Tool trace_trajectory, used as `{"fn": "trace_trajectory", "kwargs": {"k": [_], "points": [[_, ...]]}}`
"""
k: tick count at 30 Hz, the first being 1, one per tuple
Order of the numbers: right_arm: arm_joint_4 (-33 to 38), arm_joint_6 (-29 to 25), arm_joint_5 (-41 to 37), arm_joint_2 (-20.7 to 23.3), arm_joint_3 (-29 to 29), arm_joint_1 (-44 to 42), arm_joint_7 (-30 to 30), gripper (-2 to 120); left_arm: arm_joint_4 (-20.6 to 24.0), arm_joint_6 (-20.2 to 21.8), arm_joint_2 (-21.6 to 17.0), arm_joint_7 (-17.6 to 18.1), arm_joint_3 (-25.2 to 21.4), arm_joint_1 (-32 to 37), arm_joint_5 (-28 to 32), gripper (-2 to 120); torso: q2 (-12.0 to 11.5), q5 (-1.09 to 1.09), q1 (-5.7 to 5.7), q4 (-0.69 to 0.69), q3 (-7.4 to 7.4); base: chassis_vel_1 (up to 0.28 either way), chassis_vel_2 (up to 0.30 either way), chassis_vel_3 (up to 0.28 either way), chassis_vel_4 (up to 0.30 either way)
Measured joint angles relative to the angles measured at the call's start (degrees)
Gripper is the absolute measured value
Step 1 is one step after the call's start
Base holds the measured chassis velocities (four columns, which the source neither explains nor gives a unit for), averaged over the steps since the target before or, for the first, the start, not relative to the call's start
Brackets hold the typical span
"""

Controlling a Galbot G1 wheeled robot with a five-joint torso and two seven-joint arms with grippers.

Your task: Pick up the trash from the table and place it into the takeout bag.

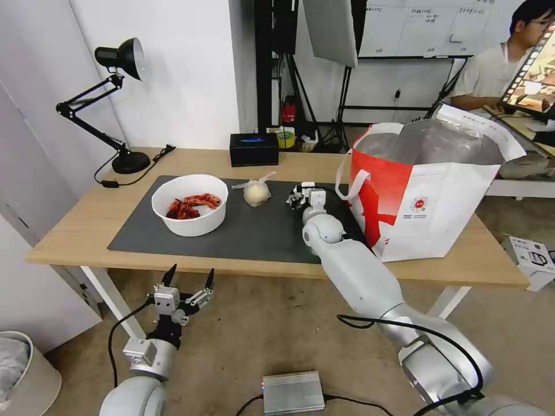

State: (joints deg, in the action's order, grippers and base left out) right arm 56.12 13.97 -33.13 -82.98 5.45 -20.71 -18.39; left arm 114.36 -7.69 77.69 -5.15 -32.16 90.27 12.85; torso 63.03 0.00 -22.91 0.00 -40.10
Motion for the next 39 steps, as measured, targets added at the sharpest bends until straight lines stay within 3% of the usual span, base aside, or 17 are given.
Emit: {"fn": "trace_trajectory", "kwargs": {"k": [3,9,26,39], "points": [[-0.34,0.02,-0.07,-0.11,-0.22,-0.15,-0.13,18,-0.01,-0.17,0.21,-0.02,0.01,0.06,-0.1,100,0.0,0.0,0.0,0.0,0.0,0.0,0.0,0.0,0.0],[-0.44,0.01,-0.14,-0.24,-0.27,-0.27,-0.17,0,-0.01,-0.18,0.19,-0.03,0.03,0.0,-0.11,100,0.0,0.0,0.0,0.0,0.0,0.0,0.0,0.0,0.0],[1.57,-3.59,2.06,0.12,-0.24,-1.54,0.96,0,-0.44,-0.07,0.01,-0.04,0.24,-0.62,-0.11,100,0.0,0.0,0.0,0.0,0.0,0.0,0.0,0.0,0.0],[11.52,-9.83,4.86,3.95,0.66,-5.94,3.92,0,-1.2,-0.2,-0.1,-0.02,0.29,-0.72,0.07,100,0.0,0.0,0.0,0.0,0.0,0.0,0.0,0.0,0.0]]}}
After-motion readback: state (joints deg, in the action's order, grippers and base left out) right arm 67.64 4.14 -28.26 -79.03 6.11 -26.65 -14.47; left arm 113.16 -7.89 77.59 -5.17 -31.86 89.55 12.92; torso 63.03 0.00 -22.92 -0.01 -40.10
